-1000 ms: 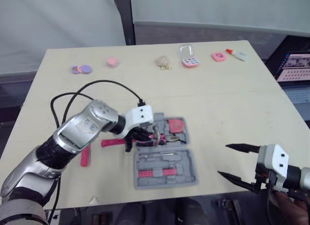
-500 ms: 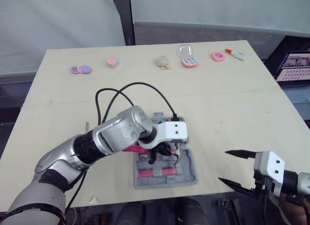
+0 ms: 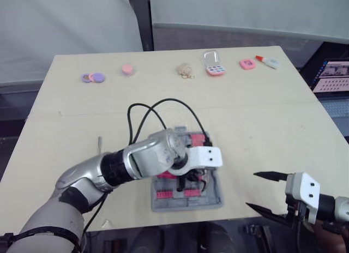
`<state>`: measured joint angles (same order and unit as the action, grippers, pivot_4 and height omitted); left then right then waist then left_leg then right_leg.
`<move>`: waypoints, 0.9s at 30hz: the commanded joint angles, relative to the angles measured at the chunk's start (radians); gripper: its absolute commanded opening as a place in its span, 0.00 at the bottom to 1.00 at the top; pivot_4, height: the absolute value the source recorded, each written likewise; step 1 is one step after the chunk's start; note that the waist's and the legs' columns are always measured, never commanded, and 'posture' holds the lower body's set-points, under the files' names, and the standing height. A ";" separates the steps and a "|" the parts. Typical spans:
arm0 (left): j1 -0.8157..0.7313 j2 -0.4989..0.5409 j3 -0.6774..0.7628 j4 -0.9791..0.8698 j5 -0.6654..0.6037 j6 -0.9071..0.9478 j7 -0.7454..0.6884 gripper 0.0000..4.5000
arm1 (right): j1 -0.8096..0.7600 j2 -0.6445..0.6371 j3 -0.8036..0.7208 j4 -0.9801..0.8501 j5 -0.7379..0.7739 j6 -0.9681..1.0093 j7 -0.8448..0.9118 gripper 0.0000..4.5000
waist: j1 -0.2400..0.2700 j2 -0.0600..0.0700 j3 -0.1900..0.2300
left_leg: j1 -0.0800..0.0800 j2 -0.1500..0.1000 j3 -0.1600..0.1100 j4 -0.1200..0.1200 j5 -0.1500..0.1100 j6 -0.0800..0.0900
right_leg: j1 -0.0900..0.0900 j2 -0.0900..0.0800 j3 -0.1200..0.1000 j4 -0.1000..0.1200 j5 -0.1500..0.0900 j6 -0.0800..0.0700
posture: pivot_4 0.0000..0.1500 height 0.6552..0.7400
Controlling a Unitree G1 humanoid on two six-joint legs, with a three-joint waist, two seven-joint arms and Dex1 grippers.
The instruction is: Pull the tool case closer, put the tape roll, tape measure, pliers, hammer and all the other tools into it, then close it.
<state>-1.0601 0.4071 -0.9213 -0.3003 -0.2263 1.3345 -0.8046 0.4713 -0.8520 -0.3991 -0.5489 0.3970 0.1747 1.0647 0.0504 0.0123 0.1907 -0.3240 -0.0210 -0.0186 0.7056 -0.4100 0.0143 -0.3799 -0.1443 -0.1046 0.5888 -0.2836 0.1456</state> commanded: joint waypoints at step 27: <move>-0.023 -0.169 -0.041 0.150 -0.002 0.021 0.094 0.02 | 0.083 0.024 -0.047 -0.092 0.005 0.006 -0.043 1.00 | 0.002 0.000 0.000 | -0.001 0.000 0.000 0.002 0.000 0.000 | 0.000 0.000 -0.001 0.000 0.000 0.000 | 1.00 1.00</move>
<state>-1.0742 0.2498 -0.9633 -0.1412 -0.2289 1.3660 -0.7131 0.5438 -0.8339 -0.4073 -0.6053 0.3950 0.1797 1.0306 0.0524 0.0124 0.1907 -0.3248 -0.0212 -0.0185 0.7072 -0.4100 0.0143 -0.3799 -0.1443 -0.1050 0.5889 -0.2835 0.1458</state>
